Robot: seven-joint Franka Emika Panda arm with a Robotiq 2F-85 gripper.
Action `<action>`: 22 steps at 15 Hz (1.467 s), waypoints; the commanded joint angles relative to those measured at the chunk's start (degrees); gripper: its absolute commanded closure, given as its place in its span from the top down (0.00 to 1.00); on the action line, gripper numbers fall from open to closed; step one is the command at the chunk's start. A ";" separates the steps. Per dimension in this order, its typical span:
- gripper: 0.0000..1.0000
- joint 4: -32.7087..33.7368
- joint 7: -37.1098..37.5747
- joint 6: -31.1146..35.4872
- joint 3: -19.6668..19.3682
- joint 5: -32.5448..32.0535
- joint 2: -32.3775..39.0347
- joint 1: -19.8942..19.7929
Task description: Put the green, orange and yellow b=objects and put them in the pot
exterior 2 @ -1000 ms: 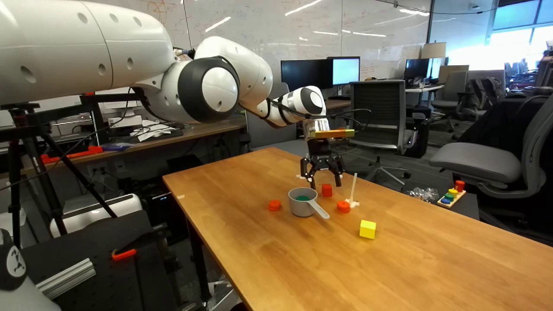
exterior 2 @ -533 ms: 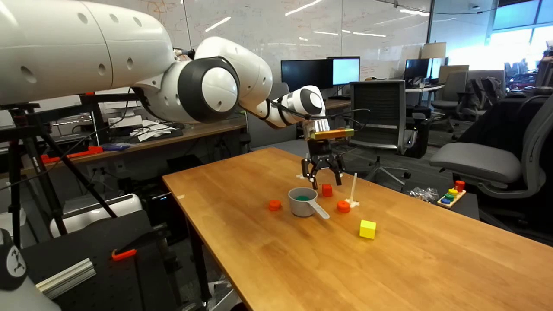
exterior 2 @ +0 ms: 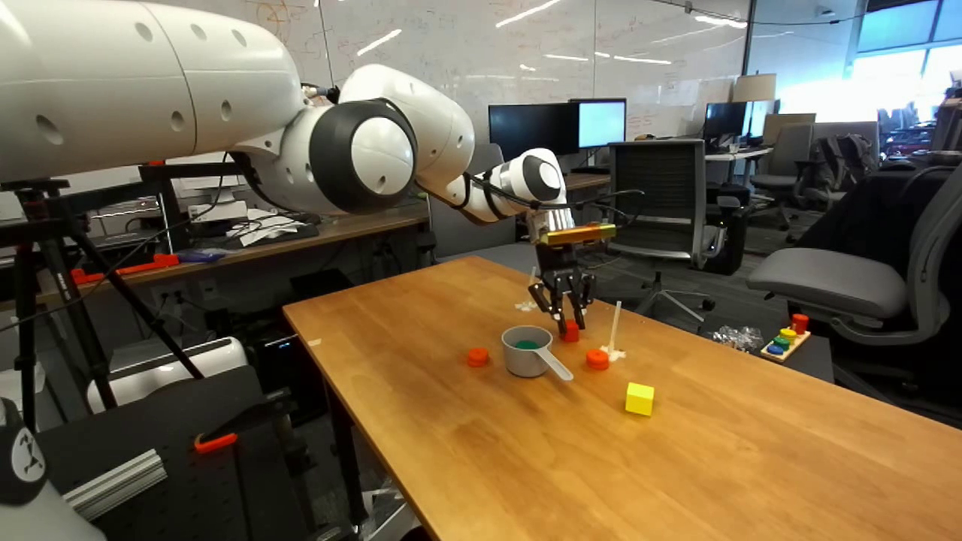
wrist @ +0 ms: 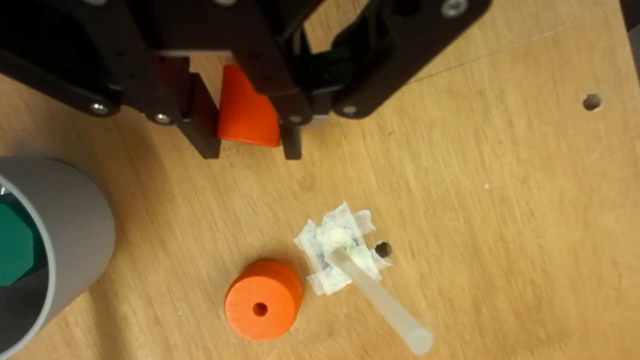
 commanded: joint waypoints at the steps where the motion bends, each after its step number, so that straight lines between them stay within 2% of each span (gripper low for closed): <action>1: 0.11 0.06 0.68 1.13 -0.19 0.62 -0.01 -0.32; 2: 0.16 0.04 0.62 0.94 -0.15 0.69 0.00 -0.46; 15: 0.13 3.65 0.58 -2.17 -0.97 0.11 -0.13 0.78; 17: 0.13 0.25 1.20 -0.68 -1.27 0.09 -2.62 1.28; 22: 0.17 -0.23 3.09 -2.41 -1.95 -0.33 -4.31 2.43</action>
